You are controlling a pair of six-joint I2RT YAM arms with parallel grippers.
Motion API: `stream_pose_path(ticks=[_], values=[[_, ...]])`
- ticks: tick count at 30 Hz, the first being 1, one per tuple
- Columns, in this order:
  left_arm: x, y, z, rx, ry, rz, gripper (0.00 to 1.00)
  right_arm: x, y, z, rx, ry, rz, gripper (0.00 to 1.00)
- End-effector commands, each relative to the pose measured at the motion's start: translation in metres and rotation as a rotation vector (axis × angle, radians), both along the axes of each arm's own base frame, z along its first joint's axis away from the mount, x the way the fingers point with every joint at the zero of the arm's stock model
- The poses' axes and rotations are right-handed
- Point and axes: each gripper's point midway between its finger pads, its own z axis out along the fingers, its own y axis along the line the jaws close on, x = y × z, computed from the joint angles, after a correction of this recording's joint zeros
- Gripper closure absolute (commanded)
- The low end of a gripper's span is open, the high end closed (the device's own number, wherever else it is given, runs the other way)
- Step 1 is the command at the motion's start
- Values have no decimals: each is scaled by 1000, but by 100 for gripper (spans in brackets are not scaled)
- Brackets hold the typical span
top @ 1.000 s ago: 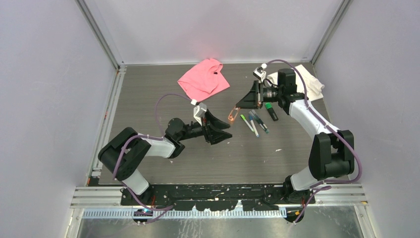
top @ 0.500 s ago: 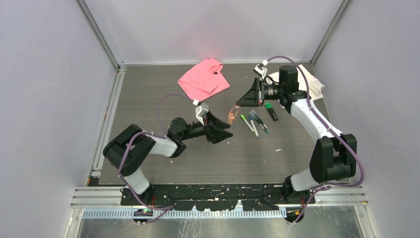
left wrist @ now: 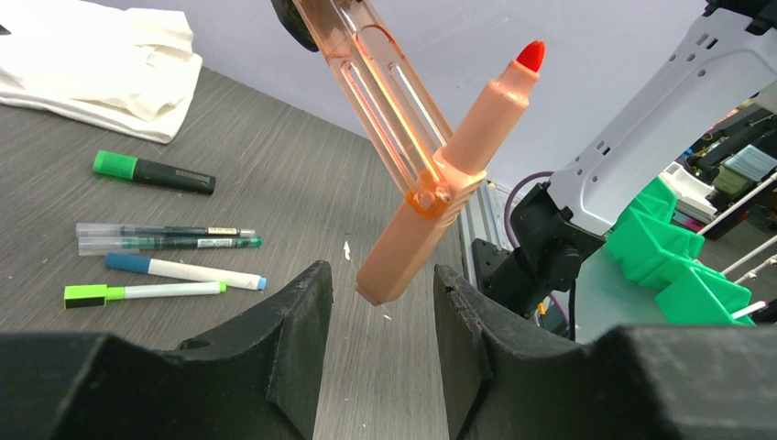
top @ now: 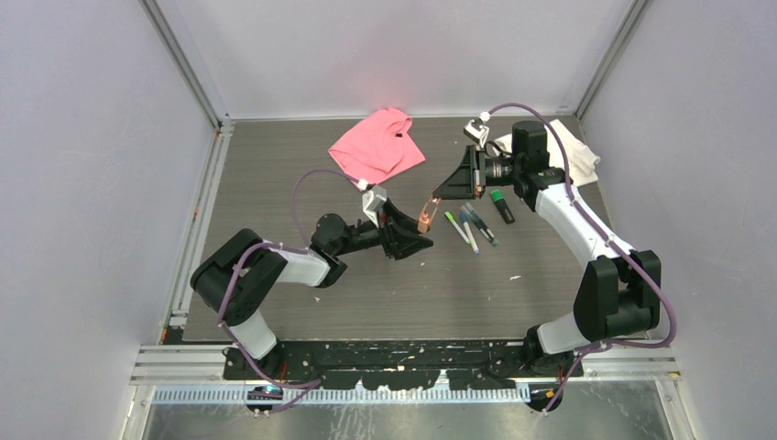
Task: Insert the pens into the pen caps
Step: Insert the pen cap onto the pen.
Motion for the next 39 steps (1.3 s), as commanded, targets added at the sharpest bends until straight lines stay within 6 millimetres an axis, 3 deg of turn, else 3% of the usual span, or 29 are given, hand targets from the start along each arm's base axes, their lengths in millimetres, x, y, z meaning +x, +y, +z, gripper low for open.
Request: stream_pose_path(ticks=[1,7,11,14,18,24,39], values=[[-5,-2,40,-87,-104,-27,56,-9,0,16,19,-49,25,99],[-11,-4,54,-105,-113,-82,76,-8,0,14,18,-49,24,99],[-14,-5,52,-99,-103,-100,94,-6,0,17,16,-69,26,99],[-16,-5,48,-94,-78,-111,99,-3,-4,18,-4,-97,25,99],[-16,-4,50,-100,20,-143,99,-10,-12,7,-116,-150,37,99],[-6,-4,50,-105,311,-224,99,-13,-25,-5,-253,-268,86,99],[7,-4,59,-140,330,-176,99,-35,-13,-22,-307,-297,153,99]])
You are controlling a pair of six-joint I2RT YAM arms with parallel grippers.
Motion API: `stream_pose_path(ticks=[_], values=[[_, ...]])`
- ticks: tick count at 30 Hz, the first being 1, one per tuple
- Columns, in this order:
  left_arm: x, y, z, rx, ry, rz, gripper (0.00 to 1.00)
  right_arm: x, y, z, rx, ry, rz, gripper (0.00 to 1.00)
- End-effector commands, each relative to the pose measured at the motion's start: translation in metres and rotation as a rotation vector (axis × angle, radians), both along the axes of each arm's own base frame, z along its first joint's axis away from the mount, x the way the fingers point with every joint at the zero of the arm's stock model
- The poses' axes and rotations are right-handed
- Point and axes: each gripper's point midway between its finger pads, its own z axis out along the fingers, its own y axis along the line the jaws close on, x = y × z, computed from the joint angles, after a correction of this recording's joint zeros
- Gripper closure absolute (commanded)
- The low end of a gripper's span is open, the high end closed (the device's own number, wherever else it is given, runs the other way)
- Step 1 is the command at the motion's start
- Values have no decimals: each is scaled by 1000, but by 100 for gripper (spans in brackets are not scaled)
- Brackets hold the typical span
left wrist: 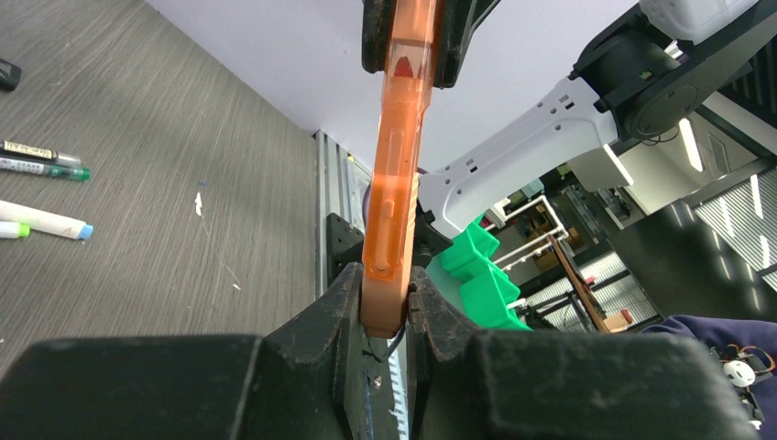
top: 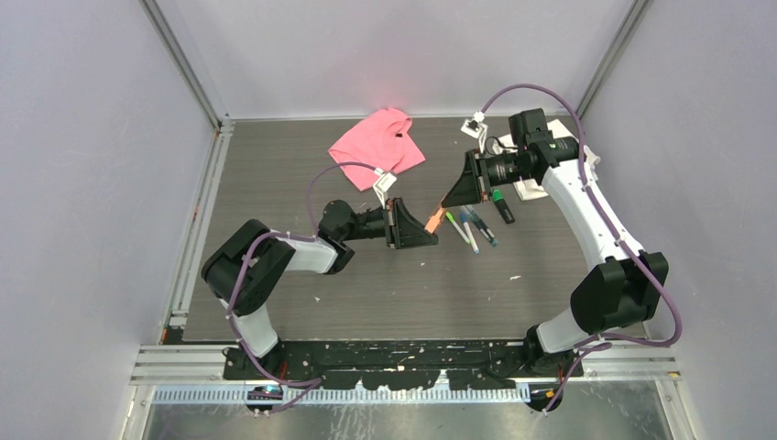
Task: Insert the pens into the pen caps
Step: Insert the pen cap onto the pen, then press the pen cap onto the pen.
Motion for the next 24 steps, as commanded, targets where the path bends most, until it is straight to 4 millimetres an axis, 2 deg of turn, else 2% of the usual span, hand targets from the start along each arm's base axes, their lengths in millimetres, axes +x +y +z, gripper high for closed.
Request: stream_pose_path(ticks=[1,7,17,24], values=[[22,5,45,-122,-87,102,99,-18,4,-17,-55,23,27,99],[20,7,56,-142,-82,101,99,-6,3,-40,-103,90,-47,99],[17,11,59,-147,-120,116,100,-5,6,-33,-48,129,-16,98],[18,11,58,-137,-127,120,99,-17,3,-26,-55,69,54,94]])
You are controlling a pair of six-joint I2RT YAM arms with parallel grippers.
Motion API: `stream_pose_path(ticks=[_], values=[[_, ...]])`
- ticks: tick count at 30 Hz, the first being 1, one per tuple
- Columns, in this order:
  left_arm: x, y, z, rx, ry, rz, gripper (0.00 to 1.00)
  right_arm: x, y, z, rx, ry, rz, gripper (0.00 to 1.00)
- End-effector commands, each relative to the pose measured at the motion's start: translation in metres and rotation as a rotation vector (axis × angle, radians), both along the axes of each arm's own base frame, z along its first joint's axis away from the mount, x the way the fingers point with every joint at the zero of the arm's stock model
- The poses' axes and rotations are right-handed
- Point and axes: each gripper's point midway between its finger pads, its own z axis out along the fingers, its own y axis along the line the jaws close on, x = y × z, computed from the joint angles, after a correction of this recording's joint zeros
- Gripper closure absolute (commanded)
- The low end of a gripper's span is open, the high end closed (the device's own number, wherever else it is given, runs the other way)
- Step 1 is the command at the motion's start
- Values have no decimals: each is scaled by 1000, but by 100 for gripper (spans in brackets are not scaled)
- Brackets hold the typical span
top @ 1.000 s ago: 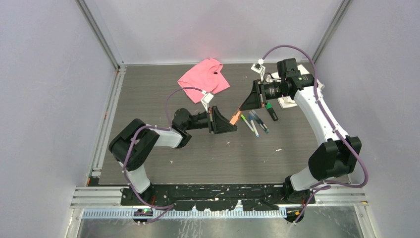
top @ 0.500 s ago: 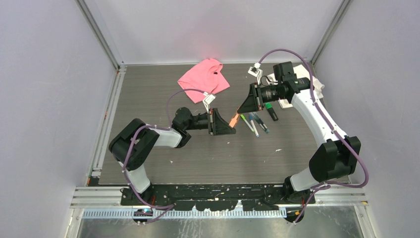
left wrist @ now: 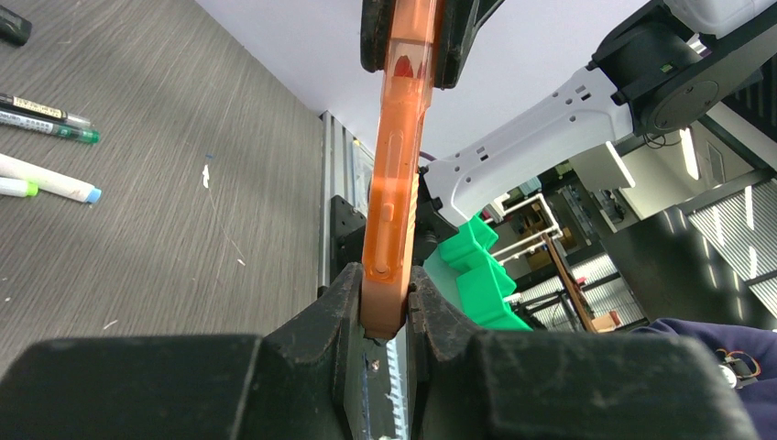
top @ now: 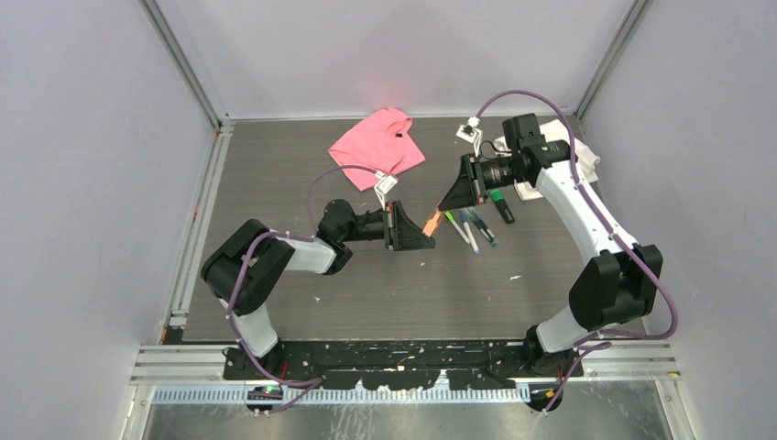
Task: Insert the pens into the pen caps
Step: Press the pen cap onto the pen.
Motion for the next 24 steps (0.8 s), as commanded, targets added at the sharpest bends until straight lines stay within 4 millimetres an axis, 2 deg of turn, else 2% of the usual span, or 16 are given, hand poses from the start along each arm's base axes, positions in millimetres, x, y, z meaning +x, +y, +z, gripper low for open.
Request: stream_pose_path(ticks=[1,8,18,24], values=[[17,7,72,-179,-179,125,99,-22,-2,-8,-59,10,64,93],[18,4,71,-149,-198,118,99,-23,-5,-4,-104,-62,59,88],[13,2,73,-116,-272,122,99,-15,-7,14,-131,-136,29,60],[12,1,75,-112,-293,114,99,-14,-7,26,-120,-160,30,53]])
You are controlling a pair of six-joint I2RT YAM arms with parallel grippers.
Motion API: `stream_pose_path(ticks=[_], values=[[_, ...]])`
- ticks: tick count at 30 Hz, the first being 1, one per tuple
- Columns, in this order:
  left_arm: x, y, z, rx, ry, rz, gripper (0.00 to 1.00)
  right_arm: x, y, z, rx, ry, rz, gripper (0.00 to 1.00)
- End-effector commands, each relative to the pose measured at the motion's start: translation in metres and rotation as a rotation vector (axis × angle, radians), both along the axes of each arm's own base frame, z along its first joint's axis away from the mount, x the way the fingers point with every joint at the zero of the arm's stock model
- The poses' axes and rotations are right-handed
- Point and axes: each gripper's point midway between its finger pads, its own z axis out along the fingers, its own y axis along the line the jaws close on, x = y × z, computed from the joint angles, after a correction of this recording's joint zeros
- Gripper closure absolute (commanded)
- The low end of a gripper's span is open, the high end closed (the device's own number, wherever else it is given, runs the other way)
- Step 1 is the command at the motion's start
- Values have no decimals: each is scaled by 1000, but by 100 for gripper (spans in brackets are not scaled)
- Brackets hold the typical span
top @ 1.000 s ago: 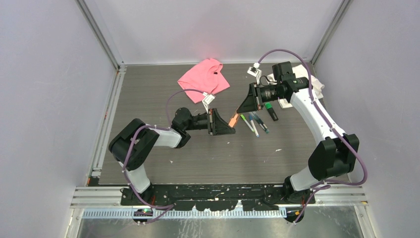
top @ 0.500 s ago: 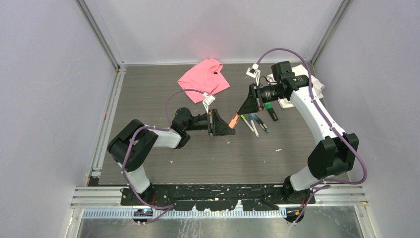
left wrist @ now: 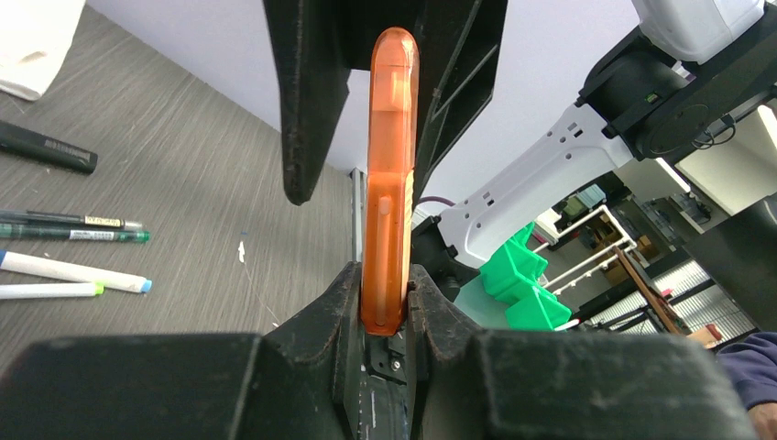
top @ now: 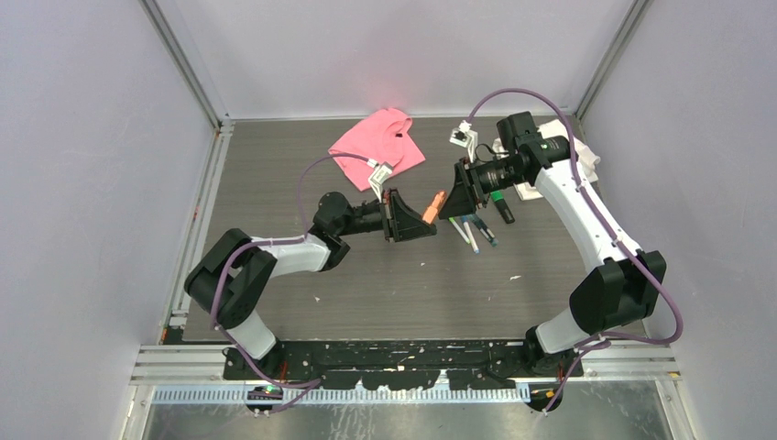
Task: Insert the pens into the pen caps
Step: Press the pen cap onto the pen.
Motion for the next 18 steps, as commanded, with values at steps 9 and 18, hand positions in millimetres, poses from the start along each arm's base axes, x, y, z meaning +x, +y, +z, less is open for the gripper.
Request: stream_pose_path(ticks=[9,18], values=[[-1,4,33,-60,-135,23,99,3,-6,55,48,-133,0,39],[-7,4,34,-47,-164,20,100,10,-5,65,88,-112,-19,38]])
